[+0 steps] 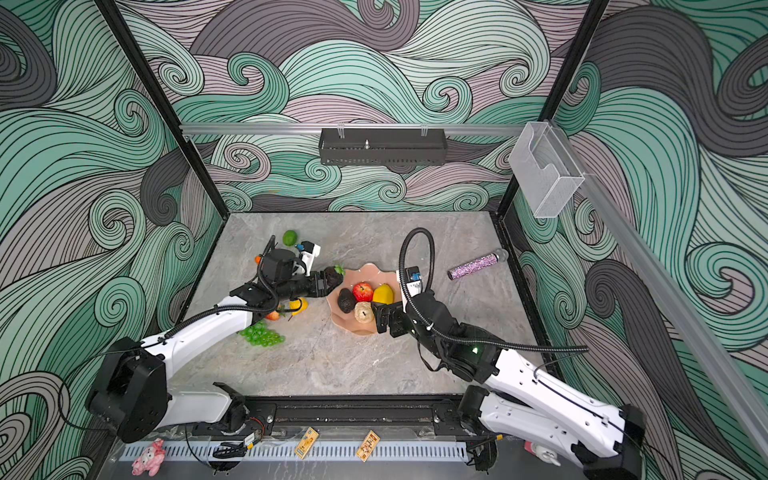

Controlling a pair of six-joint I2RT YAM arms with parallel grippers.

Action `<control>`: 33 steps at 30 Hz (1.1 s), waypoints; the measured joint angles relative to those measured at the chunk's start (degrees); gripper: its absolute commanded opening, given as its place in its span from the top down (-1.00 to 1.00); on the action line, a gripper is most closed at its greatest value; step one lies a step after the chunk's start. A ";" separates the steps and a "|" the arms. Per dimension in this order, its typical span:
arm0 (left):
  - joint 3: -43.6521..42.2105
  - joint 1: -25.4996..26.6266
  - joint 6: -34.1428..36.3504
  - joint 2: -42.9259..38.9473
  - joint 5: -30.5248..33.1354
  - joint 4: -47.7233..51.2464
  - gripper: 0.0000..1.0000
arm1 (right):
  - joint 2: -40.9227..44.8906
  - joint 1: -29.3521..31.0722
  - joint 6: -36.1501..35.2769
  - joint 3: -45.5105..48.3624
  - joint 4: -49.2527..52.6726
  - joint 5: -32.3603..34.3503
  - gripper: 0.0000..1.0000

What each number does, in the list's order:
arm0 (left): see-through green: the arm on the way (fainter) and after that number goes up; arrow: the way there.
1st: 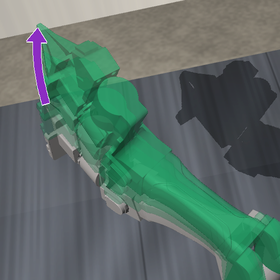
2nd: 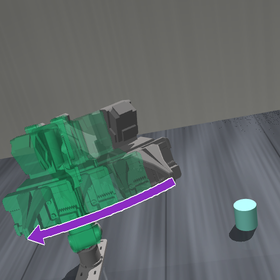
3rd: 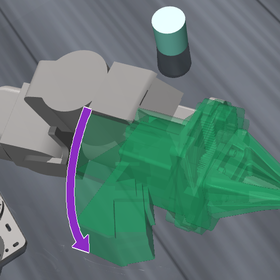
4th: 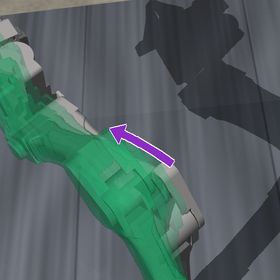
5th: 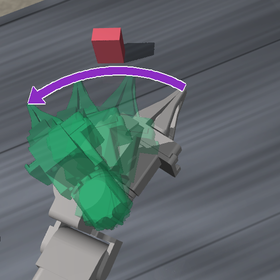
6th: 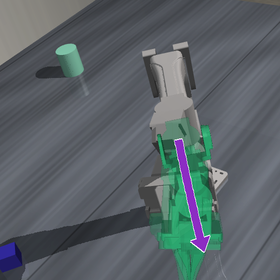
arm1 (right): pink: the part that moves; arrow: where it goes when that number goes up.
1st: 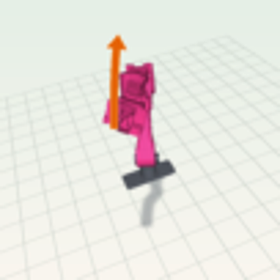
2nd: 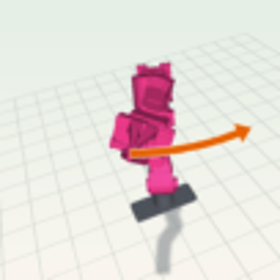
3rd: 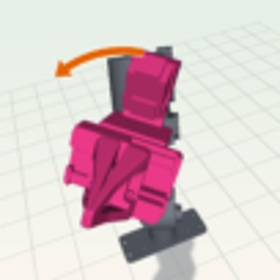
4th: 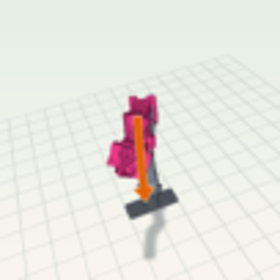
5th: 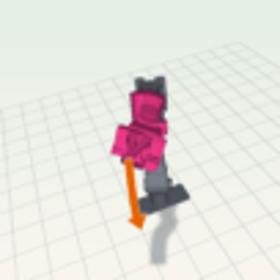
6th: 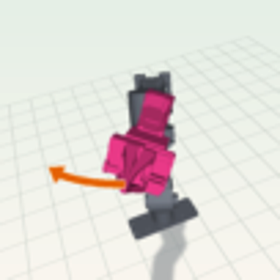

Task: Place and organize the fake fruits in the fruit bowl
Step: 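Carry the mangosteen toward the bowl with the left gripper while right reaches to it, then grasp the mangosteen leaves with the right gripper while left releases it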

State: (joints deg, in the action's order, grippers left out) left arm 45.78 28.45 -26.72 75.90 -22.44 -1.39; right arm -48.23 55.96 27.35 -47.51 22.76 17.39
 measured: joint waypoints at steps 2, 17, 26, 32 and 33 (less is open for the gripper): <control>-1.20 2.67 2.32 -0.02 -0.79 -1.42 -0.02 | -0.15 -0.07 -0.79 -0.11 -1.42 -1.51 -0.81; -5.79 11.02 12.28 -1.90 -4.31 -13.42 -0.03 | -6.99 -8.70 5.05 -4.33 -2.67 -12.07 -0.15; -6.62 12.44 13.46 -2.05 -6.56 -15.10 -0.03 | -9.44 -9.07 8.24 -4.33 -4.24 -16.46 0.27; -6.62 12.70 13.44 -2.29 -7.52 -16.28 -0.03 | -9.77 -9.07 10.47 -2.69 -5.95 -17.55 0.35; -6.62 12.81 13.44 -2.29 -7.63 -16.44 -0.03 | -9.79 -9.07 10.73 -2.40 -5.97 -17.66 0.39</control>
State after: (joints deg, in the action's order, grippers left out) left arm 39.16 41.25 -13.28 73.60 -30.06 -17.82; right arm -58.02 46.89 38.09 -49.91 16.80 -0.27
